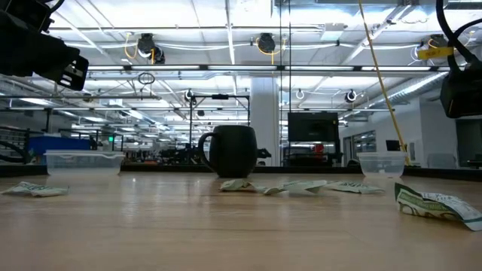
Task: Pick and place items into bin
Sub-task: Put the white stevia packet into the right transparent bin
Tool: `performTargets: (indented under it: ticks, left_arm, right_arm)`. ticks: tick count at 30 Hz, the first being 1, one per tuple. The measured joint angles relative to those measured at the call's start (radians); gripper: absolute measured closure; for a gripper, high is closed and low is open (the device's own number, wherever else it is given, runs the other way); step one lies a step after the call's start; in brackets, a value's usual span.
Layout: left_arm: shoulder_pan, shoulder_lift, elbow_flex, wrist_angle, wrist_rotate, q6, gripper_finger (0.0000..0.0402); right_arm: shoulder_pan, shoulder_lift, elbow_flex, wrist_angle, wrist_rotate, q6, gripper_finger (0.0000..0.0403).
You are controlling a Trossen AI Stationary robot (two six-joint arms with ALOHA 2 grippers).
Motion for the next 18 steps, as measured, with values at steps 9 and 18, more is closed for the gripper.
performTargets:
  ticks: [9,18]
  left_arm:
    - [0.000,0.000,0.000,0.000,0.000,0.000,0.0304]
    - [0.000,0.000,0.000,0.000,0.000,0.000,0.0304]
  right_arm:
    - [0.003,0.050,0.002,0.079,-0.002,-0.004,0.0249]
    - [0.003,0.051,0.002,0.063,-0.051,-0.021,0.0316]
